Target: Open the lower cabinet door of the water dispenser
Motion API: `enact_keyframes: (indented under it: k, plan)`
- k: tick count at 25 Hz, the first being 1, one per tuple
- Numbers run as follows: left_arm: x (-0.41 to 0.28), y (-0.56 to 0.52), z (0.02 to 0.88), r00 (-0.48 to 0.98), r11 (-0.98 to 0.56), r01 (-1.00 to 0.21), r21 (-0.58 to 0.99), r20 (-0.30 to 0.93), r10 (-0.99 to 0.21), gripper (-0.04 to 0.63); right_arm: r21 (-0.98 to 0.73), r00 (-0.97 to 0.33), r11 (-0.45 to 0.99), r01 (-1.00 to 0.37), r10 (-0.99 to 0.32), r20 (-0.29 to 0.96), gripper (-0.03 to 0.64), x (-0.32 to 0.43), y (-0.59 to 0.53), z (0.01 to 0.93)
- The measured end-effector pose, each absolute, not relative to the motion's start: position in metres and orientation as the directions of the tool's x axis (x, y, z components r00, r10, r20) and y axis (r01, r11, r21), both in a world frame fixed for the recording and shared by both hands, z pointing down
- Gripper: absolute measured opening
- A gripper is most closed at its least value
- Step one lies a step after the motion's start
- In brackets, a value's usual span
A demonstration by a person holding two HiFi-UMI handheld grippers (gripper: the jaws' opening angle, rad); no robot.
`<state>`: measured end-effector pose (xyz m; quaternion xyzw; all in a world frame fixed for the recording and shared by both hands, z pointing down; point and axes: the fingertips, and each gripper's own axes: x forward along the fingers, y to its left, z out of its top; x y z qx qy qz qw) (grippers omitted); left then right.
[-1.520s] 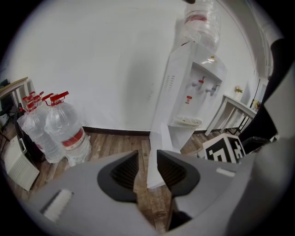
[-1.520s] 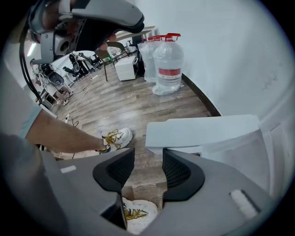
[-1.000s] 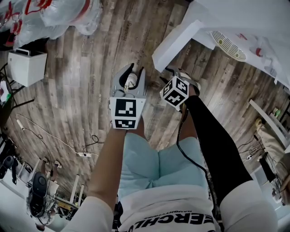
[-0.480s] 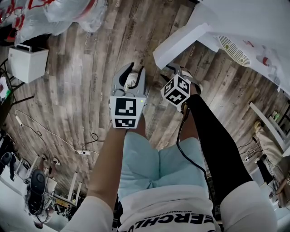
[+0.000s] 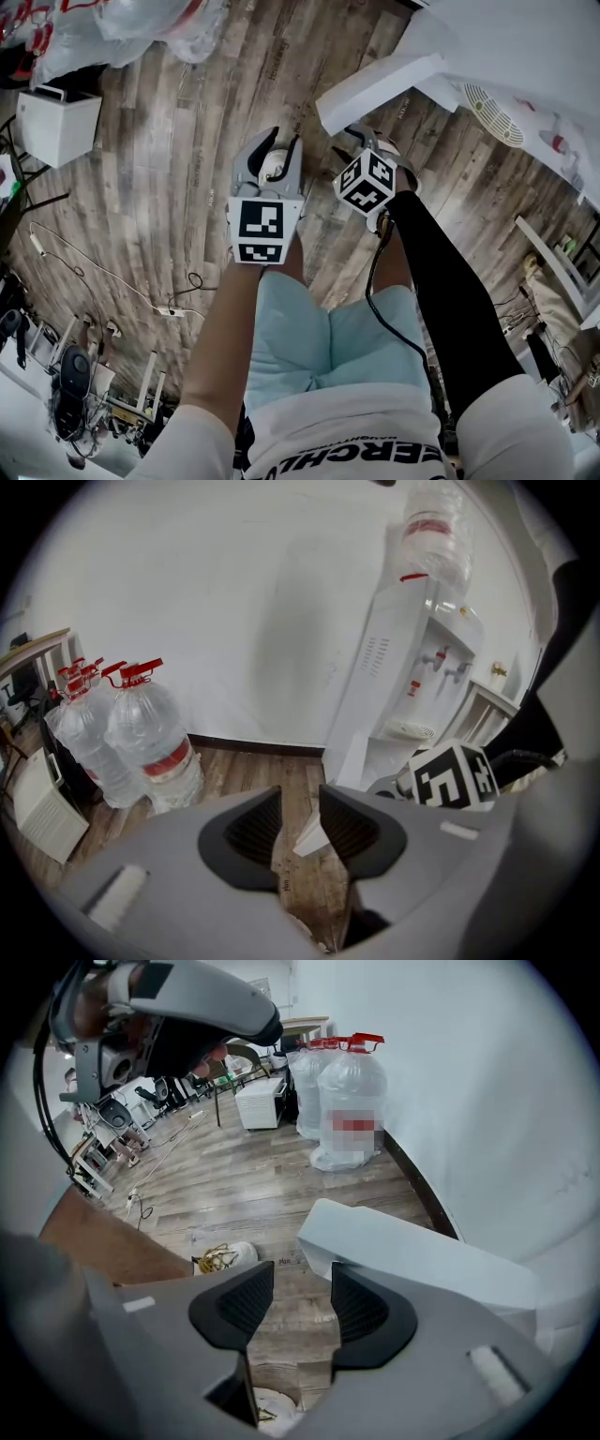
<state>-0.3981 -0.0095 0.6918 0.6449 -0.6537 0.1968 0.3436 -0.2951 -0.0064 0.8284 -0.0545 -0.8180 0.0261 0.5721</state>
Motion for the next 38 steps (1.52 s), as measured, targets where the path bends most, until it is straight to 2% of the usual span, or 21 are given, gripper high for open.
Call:
enact_keyframes:
  k: [38]
  plan:
    - [-0.449, -0.018, 0.702, 0.086, 0.078, -0.976, 0.203, 0.69, -0.718, 0.132, -0.032, -0.395, 0.999, 0.037, 0.044, 0.918, 0.173, -0.384, -0.05, 0.833]
